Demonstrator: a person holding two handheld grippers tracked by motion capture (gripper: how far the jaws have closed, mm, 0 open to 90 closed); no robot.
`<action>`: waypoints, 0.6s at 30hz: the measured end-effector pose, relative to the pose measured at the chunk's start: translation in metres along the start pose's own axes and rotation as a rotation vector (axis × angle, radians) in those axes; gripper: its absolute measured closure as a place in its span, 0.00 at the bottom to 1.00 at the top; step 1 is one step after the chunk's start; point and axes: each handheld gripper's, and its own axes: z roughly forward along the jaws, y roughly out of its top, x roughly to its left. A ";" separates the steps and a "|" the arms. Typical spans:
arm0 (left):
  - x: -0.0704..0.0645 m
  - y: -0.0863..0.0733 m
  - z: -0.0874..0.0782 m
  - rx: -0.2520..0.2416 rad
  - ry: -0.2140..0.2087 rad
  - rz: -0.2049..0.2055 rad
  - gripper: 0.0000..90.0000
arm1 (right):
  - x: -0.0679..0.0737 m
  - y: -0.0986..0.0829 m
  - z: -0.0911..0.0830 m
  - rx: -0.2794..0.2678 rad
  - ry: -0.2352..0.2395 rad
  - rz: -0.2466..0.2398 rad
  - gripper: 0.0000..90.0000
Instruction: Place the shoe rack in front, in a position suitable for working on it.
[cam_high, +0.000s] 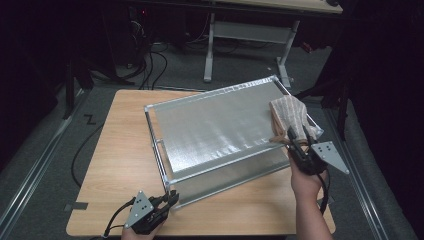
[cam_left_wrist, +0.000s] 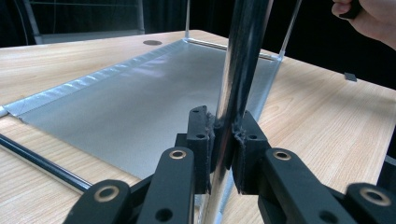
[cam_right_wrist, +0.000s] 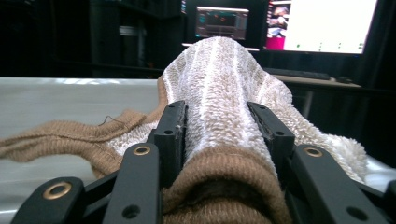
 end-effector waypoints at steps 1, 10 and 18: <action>0.000 0.000 0.000 0.000 0.001 0.000 0.88 | 0.006 0.000 -0.002 -0.004 0.016 0.001 0.66; -0.001 0.000 0.001 0.004 -0.005 0.005 0.88 | 0.068 0.000 -0.017 -0.013 0.145 0.000 0.66; -0.002 0.000 0.002 0.002 -0.007 0.000 0.88 | 0.113 0.001 -0.027 -0.028 0.236 0.035 0.66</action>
